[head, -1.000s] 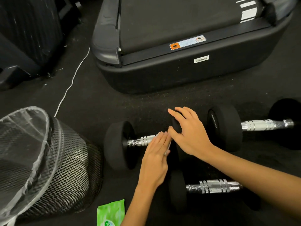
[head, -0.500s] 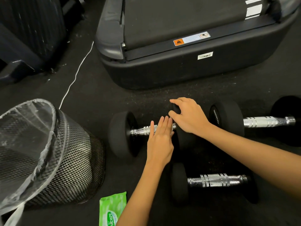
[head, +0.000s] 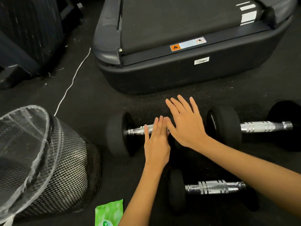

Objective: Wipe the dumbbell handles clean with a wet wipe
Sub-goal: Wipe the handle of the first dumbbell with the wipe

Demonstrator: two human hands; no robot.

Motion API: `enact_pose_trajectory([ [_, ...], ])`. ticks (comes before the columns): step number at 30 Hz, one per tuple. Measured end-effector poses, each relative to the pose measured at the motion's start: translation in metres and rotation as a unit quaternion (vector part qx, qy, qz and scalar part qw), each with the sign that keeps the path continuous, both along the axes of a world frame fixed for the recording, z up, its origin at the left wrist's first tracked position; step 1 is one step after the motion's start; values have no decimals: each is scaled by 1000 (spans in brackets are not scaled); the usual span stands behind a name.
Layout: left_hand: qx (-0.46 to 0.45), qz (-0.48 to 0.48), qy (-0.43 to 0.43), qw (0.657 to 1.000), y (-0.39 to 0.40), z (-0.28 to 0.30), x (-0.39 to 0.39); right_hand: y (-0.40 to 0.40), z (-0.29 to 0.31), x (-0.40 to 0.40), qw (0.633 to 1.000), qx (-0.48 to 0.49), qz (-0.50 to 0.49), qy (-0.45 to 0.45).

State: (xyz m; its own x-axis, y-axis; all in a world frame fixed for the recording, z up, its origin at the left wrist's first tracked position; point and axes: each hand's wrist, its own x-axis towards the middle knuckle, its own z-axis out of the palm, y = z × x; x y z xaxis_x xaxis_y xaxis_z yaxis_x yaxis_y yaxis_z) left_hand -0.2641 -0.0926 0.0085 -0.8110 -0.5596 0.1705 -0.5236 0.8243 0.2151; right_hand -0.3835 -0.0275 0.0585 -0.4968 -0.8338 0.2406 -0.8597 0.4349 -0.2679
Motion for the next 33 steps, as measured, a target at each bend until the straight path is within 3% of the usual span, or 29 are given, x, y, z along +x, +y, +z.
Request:
enact_pose_trajectory([
  [17,-7,17,3,1000,9,-23,-1,-34,16,-33,995,6,11,-94],
  [26,-32,-10,4,999,2,-32,6,-40,15,-39,994,6,11,-108],
  [33,-31,-10,-11,999,-22,-4,-25,-33,13,-34,996,7,13,-85],
])
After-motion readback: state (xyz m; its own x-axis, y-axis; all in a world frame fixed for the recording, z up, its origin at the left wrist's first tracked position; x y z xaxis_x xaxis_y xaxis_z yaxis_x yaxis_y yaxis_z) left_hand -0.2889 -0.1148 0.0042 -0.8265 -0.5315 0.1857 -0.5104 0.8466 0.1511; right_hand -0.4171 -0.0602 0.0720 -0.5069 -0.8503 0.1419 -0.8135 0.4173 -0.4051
